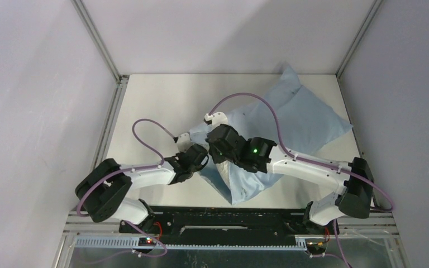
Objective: Put the pillow into the pillowcase
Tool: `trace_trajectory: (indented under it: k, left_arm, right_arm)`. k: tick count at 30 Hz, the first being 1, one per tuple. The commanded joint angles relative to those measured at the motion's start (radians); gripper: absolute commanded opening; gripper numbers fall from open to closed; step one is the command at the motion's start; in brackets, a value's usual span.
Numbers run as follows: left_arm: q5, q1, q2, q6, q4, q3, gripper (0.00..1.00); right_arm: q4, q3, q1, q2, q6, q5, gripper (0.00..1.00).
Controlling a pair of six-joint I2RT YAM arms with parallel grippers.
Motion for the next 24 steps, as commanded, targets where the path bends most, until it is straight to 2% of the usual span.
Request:
trace_trajectory:
  k: [1, 7, 11, 17, 20, 24]
  left_arm:
    - [0.007, -0.007, -0.079, -0.005, -0.06, 0.023, 0.0]
    - [0.067, -0.008, -0.345, 0.03, -0.1, -0.02, 0.0]
    - [0.201, -0.012, -0.451, 0.088, 0.065, -0.124, 0.0]
    - [0.299, -0.026, -0.464, 0.149, 0.398, -0.247, 0.32]
    - [0.256, -0.052, -0.431, 0.195, 0.391, -0.226, 0.47]
    - [0.11, -0.083, -0.339, 0.196, 0.263, -0.169, 0.64]
  right_arm:
    - [0.095, 0.005, 0.013, -0.058, 0.045, -0.004, 0.0]
    - [0.097, -0.009, 0.003, -0.038, 0.036, 0.016, 0.0]
    - [0.132, -0.014, 0.005, -0.051, 0.04, -0.012, 0.0]
    - [0.21, -0.013, -0.005, -0.095, 0.082, -0.118, 0.0]
    - [0.217, -0.014, -0.011, -0.104, 0.099, -0.137, 0.0]
    - [0.221, -0.013, -0.013, -0.119, 0.114, -0.14, 0.0]
